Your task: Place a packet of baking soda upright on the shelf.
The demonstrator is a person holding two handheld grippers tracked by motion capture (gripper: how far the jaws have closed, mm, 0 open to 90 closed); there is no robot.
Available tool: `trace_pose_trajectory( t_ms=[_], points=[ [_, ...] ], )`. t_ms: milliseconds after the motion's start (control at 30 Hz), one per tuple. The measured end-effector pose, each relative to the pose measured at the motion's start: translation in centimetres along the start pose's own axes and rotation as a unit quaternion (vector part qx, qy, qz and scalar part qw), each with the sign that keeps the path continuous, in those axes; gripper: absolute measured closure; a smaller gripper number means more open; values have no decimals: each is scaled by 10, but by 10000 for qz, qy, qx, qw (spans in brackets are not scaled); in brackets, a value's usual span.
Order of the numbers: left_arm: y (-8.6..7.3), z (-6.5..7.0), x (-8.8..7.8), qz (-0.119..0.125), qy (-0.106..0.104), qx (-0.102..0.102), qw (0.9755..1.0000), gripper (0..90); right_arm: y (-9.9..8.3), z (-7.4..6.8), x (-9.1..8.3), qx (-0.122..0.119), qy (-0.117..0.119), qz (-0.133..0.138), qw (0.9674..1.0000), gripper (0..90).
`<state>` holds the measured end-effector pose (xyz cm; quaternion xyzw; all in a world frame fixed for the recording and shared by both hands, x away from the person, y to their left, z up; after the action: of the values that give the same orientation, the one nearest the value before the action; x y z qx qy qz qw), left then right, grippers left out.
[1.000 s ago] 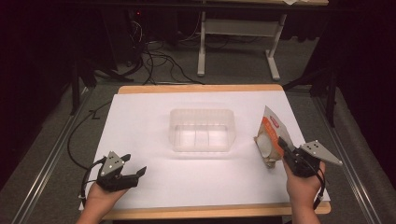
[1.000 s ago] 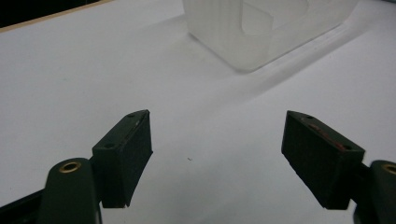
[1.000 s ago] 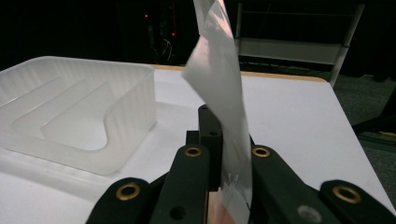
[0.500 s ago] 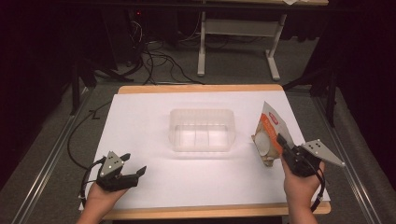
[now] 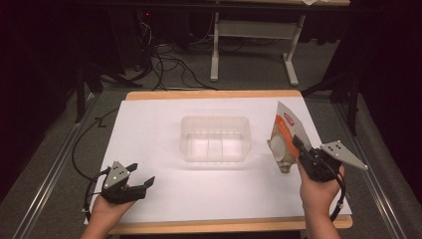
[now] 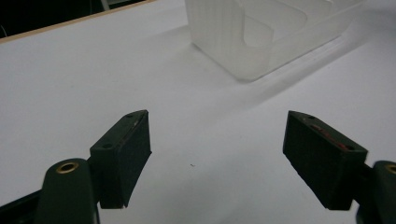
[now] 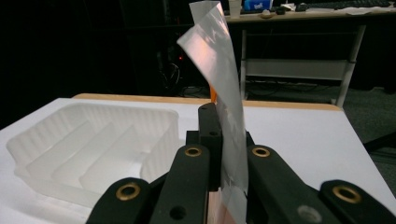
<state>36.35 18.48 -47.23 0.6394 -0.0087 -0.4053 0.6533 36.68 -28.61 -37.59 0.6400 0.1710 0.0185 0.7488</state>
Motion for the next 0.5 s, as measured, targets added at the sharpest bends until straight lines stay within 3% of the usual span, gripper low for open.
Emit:
trace_pose_trajectory(
  t_ms=[500],
  points=[
    [1, -2, -1, 47, -14, -50, 10000, 236, 59, -21, 6, -165, 145, 356, 9991, 900]
  ],
)
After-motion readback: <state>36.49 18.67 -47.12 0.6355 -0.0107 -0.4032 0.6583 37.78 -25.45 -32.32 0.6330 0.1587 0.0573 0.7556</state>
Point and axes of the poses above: each handheld gripper's, and its own axes: x roughly forward along the jaws, y roughly out of its top, z roughly to its right, the point moved 7 cm from there along x, roughly forward along the jaws, and after that the axes turned 13 degrees about -x, right-handed, at the moved point
